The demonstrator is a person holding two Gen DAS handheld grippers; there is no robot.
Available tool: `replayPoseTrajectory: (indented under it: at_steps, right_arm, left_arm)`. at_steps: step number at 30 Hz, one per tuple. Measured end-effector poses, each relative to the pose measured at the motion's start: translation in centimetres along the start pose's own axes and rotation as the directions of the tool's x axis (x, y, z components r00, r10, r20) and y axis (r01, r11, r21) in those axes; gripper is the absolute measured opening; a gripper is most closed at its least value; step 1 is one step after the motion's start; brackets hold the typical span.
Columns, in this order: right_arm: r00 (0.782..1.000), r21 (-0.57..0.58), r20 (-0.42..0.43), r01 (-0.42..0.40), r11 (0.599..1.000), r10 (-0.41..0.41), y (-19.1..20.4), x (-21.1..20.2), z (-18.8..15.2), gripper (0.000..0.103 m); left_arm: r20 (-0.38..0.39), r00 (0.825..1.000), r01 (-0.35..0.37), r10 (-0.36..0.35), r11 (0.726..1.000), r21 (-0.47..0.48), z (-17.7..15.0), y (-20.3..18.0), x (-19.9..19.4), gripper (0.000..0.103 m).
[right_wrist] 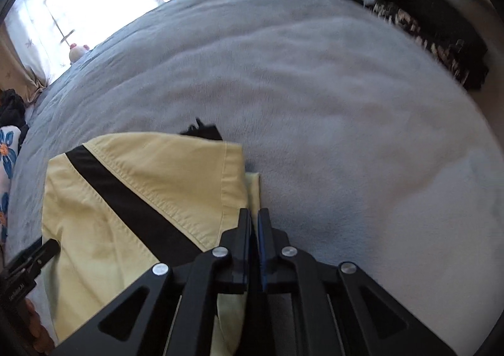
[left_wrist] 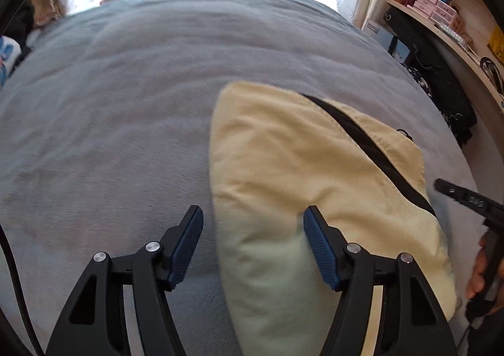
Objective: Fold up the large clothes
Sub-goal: 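Pinch and straighten the folded bundle edges with both tools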
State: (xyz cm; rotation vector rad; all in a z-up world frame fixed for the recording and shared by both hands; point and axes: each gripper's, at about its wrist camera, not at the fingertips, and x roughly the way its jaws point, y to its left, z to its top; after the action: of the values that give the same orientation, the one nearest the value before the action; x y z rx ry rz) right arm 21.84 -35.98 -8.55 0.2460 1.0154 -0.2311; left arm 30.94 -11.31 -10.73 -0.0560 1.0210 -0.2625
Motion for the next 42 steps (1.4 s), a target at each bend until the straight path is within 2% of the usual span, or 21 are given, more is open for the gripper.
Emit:
replayPoseTrajectory:
  at_steps: [4, 6, 9, 11, 14, 15, 16, 18, 20, 25, 29, 35, 38, 40, 42]
  right_arm:
    - [0.995, -0.026, 0.021, -0.097, 0.995, 0.098, 2.0, -3.2, -2.1, 0.005]
    - [0.988, -0.061, 0.015, -0.153, 0.986, 0.154, 3.8, -3.8, -3.9, 0.005]
    - [0.981, -0.118, -0.016, -0.194, 0.974, 0.194, 6.0, -3.8, -7.2, 0.005]
    - [0.983, -0.147, -0.031, -0.183, 0.972, 0.18, 6.4, -3.3, -9.0, 0.005]
    - [0.998, -0.16, -0.026, -0.059, 0.985, 0.055, 4.7, -2.4, -10.7, 0.005]
    - [1.0, -0.15, -0.011, -0.027, 0.988, 0.025, 3.7, -2.3, -10.9, 0.001]
    - [1.0, -0.125, -0.004, -0.009, 0.992, 0.008, 2.4, -2.3, -10.9, 0.0]
    - [0.999, -0.056, -0.003, -0.047, 0.997, 0.047, -0.1, -2.9, -11.1, 0.0]
    - [0.997, -0.036, -0.004, -0.077, 0.996, 0.077, -0.9, -3.4, -11.3, 0.0]
    - [0.999, -0.056, 0.001, -0.041, 0.998, 0.041, 0.0, -4.4, -11.8, 0.002]
    - [0.999, -0.045, -0.011, -0.043, 0.998, 0.042, 0.1, -4.7, -11.6, 0.003]
    - [0.998, -0.039, -0.02, -0.066, 0.997, 0.065, 0.2, -6.6, -11.6, 0.003]
    - [0.997, -0.044, -0.013, -0.079, 0.996, 0.079, 0.6, -8.0, -11.7, 0.009]
    - [0.996, -0.048, -0.002, -0.086, 0.995, 0.086, 1.0, -9.0, -11.8, 0.025]
    - [0.995, -0.053, 0.01, -0.096, 0.994, 0.097, 1.4, -10.0, -12.0, 0.036]
  left_arm:
    - [0.052, 0.998, 0.02, -0.02, 1.0, 0.003, -1.7, -1.5, -3.7, 0.065]
    - [0.049, 0.998, 0.035, -0.035, 0.999, 0.011, -3.2, -2.3, -4.8, 0.064]
    - [0.041, 0.998, 0.042, -0.044, 0.998, 0.036, -6.2, -3.8, -5.8, 0.061]
    - [0.029, 0.999, 0.029, -0.031, 0.997, 0.073, -7.9, -4.6, -5.9, 0.06]
    - [0.027, 0.999, -0.05, 0.047, 0.992, 0.12, -9.8, -5.0, -5.3, 0.06]
    - [0.037, 0.997, -0.069, 0.065, 0.989, 0.129, -10.2, -4.9, -5.2, 0.06]
    - [0.041, 0.997, -0.064, 0.059, 0.99, 0.126, -10.4, -4.7, -5.3, 0.062]
    - [0.037, 0.999, -0.035, 0.032, 0.995, 0.098, -10.6, -4.0, -5.6, 0.062]
    - [0.026, 1.0, -0.016, 0.014, 0.997, 0.076, -10.7, -3.6, -5.7, 0.062]
    - [0.005, 1.0, -0.009, 0.009, 0.999, 0.041, -10.5, -3.3, -6.0, 0.062]
    - [-0.013, 0.999, -0.032, 0.032, 0.999, 0.03, -10.4, -3.2, -6.5, 0.062]
    - [-0.017, 0.999, -0.028, 0.028, 1.0, -0.013, -10.5, -2.6, -8.5, 0.067]
    - [-0.005, 1.0, -0.027, 0.027, 0.999, -0.017, -10.5, -2.6, -9.8, 0.068]
    - [0.004, 1.0, -0.029, 0.029, 0.999, -0.015, -10.5, -2.6, -10.7, 0.068]
    - [0.014, 0.999, -0.034, 0.034, 0.999, -0.004, -10.6, -2.8, -11.7, 0.068]
